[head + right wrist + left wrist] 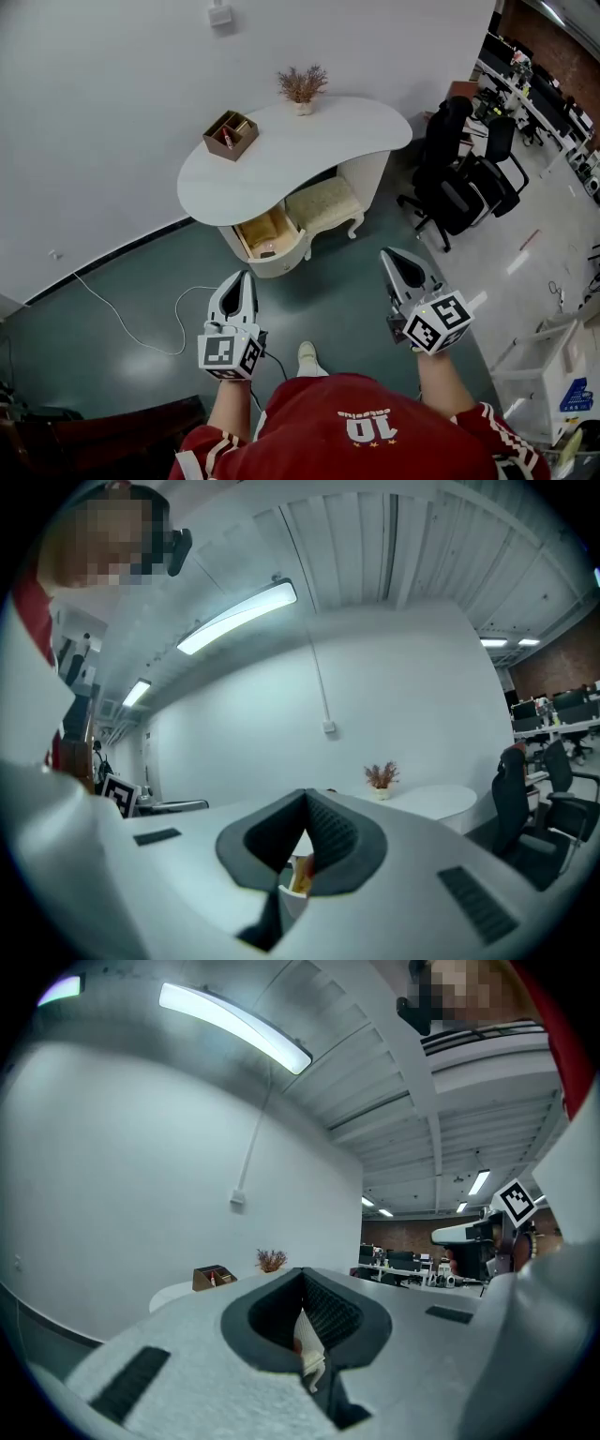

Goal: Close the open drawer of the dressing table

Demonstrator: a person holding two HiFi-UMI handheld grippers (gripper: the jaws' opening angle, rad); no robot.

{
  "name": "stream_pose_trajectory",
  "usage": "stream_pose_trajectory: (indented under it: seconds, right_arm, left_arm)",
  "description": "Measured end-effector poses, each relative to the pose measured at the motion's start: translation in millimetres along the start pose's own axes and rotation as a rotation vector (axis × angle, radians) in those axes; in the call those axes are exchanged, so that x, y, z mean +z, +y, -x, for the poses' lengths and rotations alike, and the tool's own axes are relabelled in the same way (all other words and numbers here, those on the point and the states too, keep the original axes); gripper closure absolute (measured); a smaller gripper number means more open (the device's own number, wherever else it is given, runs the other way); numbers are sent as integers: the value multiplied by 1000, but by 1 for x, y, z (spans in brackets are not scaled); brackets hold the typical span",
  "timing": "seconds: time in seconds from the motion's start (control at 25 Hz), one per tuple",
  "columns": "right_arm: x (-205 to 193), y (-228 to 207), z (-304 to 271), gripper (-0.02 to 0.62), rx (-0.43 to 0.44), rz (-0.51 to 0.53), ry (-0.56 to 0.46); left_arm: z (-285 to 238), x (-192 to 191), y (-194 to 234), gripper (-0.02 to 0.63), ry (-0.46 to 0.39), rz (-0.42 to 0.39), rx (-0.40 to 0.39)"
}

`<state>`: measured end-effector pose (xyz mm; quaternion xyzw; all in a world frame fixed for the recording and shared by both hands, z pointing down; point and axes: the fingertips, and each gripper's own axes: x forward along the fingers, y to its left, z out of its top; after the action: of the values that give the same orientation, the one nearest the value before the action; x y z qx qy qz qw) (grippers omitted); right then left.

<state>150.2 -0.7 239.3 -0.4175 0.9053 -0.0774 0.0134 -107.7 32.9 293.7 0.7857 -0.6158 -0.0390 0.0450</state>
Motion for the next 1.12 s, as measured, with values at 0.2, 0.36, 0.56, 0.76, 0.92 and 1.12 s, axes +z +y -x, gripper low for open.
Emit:
stream_pose_trajectory:
  seconds: [0.2,0.36,0.56,0.76,0.92,1.12]
  right_arm:
    - [7,-7,-54,592,-13,24,6]
    - [6,-13,-79,592,-5,22,30]
    - [3,-23,-95,592,8,27,38]
    - [0,-23,-113,592,28,45,47]
    - [-15,-26,-121,591,27,47,74]
    - [-43,-29,-130,591,0,33,119]
  left_arm:
    - [-48,11,33,600,-15,-33,-46]
    - [-77,19,49,601,-30,-55,-45]
    - [-92,22,52,396,-90,-56,-41]
    - [-109,-6,52,371,-42,-49,-58]
    - [-118,-44,45,381,30,-19,-105]
    - [-128,-106,46,390,123,65,-146]
